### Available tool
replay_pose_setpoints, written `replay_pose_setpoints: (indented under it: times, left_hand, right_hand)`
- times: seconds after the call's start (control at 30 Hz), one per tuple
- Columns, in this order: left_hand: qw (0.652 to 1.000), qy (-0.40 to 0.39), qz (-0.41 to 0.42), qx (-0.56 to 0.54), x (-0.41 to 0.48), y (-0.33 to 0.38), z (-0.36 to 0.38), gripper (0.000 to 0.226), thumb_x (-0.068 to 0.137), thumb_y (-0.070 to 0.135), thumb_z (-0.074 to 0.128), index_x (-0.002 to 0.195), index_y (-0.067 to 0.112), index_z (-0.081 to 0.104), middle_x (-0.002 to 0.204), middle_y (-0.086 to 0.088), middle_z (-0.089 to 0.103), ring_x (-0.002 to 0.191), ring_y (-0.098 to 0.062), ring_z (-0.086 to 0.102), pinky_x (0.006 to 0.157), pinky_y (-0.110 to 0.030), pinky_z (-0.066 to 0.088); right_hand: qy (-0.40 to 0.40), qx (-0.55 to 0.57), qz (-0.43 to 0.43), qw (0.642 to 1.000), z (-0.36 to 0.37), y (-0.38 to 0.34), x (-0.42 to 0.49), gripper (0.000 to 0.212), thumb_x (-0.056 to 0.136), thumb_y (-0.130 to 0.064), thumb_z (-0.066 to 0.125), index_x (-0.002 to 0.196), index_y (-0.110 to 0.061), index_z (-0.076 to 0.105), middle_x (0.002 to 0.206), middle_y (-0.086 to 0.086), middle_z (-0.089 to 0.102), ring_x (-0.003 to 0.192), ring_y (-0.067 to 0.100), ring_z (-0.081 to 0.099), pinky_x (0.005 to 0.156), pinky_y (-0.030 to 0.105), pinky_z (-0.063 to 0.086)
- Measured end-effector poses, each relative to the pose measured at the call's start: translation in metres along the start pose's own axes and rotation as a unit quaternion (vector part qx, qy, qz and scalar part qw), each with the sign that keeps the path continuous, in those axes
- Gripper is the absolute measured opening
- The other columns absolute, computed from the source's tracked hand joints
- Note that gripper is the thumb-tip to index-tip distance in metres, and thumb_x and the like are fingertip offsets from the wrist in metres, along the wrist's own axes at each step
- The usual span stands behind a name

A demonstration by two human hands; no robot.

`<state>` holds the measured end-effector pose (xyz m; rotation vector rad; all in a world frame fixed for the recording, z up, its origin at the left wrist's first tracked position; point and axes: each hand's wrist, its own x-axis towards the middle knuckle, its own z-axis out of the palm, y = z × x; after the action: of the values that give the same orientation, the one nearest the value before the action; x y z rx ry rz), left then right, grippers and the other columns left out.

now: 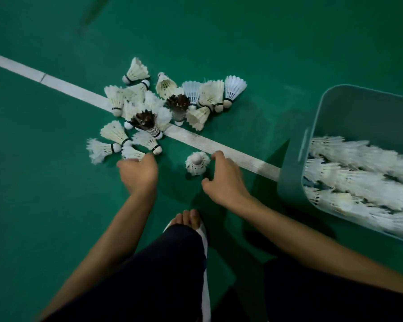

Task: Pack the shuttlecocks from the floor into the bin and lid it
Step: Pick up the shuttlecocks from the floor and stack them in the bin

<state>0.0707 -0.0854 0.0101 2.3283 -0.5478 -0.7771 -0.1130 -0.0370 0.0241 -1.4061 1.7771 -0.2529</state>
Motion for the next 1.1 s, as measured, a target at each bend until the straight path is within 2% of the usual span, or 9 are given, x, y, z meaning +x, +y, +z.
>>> replay_pose_setpoints:
  times: [0.1,0.2,0.37,0.47,0.57,0.67,0.77,0.97,1.1]
  left_hand:
    - [0.990,0.001,-0.127,-0.058,0.028,0.001,0.002,0.102,0.056,0.067,0.077,0.131,0.000,0.055,0.129,-0.015,0.063,0.111,-0.034,0.064,0.097,-0.047,0.054]
    - [0.988,0.009,-0.130,-0.080,0.033,0.006,0.010,0.094,0.068,0.063,0.084,0.129,-0.002,0.056,0.123,-0.010,0.062,0.104,-0.028,0.058,0.092,-0.039,0.051]
    - [0.975,0.022,-0.169,-0.145,0.025,0.002,0.013,0.055,0.069,0.034,0.092,0.066,0.009,0.043,0.066,0.000,0.046,0.073,-0.024,0.047,0.069,-0.036,0.045]
    - [0.982,0.009,-0.081,-0.168,0.013,-0.001,0.008,0.053,0.067,0.030,0.090,0.057,0.013,0.041,0.048,0.004,0.037,0.051,-0.017,0.035,0.055,-0.032,0.033]
    - [0.985,-0.100,0.011,-0.141,0.018,0.000,0.012,0.036,0.061,0.031,0.092,0.052,0.019,0.059,0.049,0.009,0.056,0.048,-0.014,0.053,0.056,-0.035,0.049]
    - [0.982,-0.158,0.074,-0.073,0.029,0.006,0.021,0.040,0.046,0.051,0.096,0.067,0.024,0.076,0.090,0.000,0.077,0.091,-0.024,0.072,0.086,-0.044,0.060]
    - [0.969,-0.169,0.178,0.016,0.036,0.007,0.025,0.066,0.046,0.058,0.095,0.100,0.028,0.075,0.142,-0.001,0.055,0.131,-0.017,0.051,0.110,-0.039,0.045]
    - [0.924,-0.178,0.315,0.126,0.011,0.012,0.021,0.071,0.060,0.045,0.096,0.113,0.004,0.072,0.126,-0.010,0.056,0.108,-0.025,0.061,0.093,-0.040,0.054]
    - [0.890,-0.152,0.408,0.133,-0.029,0.014,0.012,0.054,0.063,0.048,0.090,0.094,0.008,0.073,0.128,-0.010,0.052,0.095,-0.011,0.050,0.080,-0.029,0.048]
  right_hand:
    - [0.041,-0.040,-0.051,0.997,0.018,-0.003,0.018,0.076,0.081,-0.023,0.078,0.144,-0.022,0.037,0.131,0.011,0.043,0.113,0.034,0.055,0.086,0.043,0.054]
    - [0.042,-0.064,-0.061,0.995,0.028,-0.001,0.036,0.067,0.084,-0.026,0.079,0.142,-0.022,0.046,0.133,0.010,0.041,0.122,0.032,0.046,0.090,0.040,0.051]
    - [0.086,-0.026,-0.055,0.994,0.029,-0.006,0.048,0.032,0.092,-0.028,0.072,0.119,-0.018,0.059,0.118,0.005,0.047,0.112,0.027,0.049,0.078,0.030,0.039]
    - [0.102,0.007,-0.037,0.994,0.025,-0.015,0.045,0.033,0.092,-0.026,0.072,0.117,-0.015,0.053,0.114,0.007,0.054,0.107,0.027,0.053,0.079,0.030,0.036]
    - [0.111,-0.037,-0.031,0.993,0.015,-0.023,0.036,0.039,0.085,-0.023,0.079,0.113,-0.017,0.054,0.109,0.008,0.057,0.096,0.026,0.054,0.075,0.031,0.036]
    - [0.138,-0.061,-0.043,0.988,0.003,-0.032,0.025,0.035,0.081,-0.013,0.076,0.111,-0.017,0.058,0.105,0.008,0.057,0.084,0.023,0.048,0.070,0.030,0.034]
    - [0.150,-0.043,-0.057,0.986,-0.011,-0.040,0.016,0.036,0.077,-0.001,0.070,0.110,-0.014,0.061,0.098,0.008,0.068,0.086,0.029,0.061,0.068,0.034,0.046]
    - [0.201,-0.042,-0.068,0.976,-0.043,-0.047,0.001,0.035,0.078,-0.001,0.069,0.112,-0.010,0.062,0.086,0.009,0.069,0.080,0.032,0.065,0.074,0.044,0.057]
    - [0.282,0.011,-0.088,0.955,-0.081,-0.053,-0.012,0.031,0.082,-0.003,0.070,0.109,-0.013,0.060,0.077,-0.002,0.070,0.068,0.017,0.066,0.065,0.035,0.058]
